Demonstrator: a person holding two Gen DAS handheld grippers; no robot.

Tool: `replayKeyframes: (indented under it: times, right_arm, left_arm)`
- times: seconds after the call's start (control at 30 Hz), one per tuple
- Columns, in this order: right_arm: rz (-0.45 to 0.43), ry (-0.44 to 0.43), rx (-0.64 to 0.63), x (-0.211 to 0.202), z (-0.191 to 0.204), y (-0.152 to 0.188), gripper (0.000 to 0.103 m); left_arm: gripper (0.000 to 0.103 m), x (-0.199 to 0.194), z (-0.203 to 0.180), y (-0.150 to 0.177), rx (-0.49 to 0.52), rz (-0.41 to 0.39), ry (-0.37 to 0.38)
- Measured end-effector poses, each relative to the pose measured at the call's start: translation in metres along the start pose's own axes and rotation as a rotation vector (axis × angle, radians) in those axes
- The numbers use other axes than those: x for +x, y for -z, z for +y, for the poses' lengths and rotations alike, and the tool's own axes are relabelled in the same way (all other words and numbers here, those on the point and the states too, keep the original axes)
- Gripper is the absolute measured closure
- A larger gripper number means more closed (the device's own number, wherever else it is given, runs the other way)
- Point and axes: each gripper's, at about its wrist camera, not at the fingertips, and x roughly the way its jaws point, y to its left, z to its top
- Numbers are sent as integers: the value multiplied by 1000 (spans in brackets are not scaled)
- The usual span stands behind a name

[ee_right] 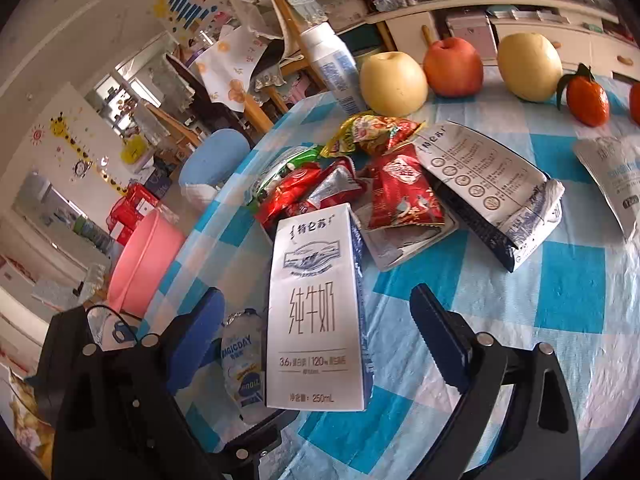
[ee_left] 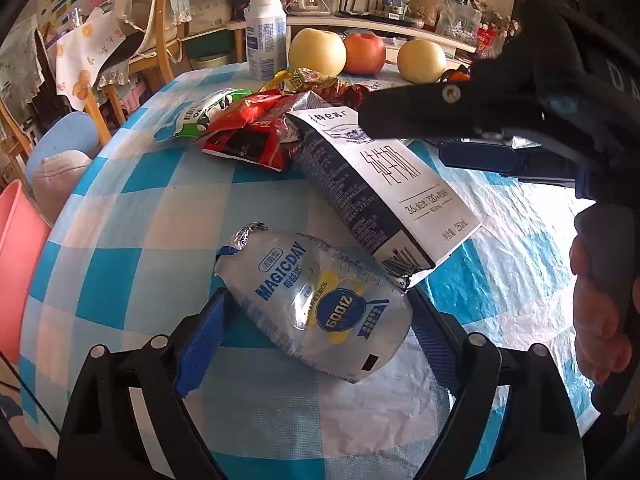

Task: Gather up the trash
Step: 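Grasp the white MAGIC DAY pouch with the left tool while the right tool grasps the white milk carton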

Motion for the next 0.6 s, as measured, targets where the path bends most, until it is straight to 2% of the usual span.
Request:
replayKeyframes:
  times: [0.17,0.23,0.3,0.4,0.6]
  right_arm:
    - [25,32,-46,9,10,7,12]
    - [45,49,-62,15,12,9,18]
    - [50,74,-70,19,13,12,31]
    - [49,64,-53,19,7,13,41]
    - [15,72,-56,9,8,10,41]
  left_arm:
    - [16,0,3,-1,-15,-4,25]
    - [16,-1,5,0,-21,-6,38]
    - [16,-1,8,0,-23,-7,47]
    - [16,-1,11,-1,-27,-9,58]
    - [16,-2,18,-2,-43,-12,78]
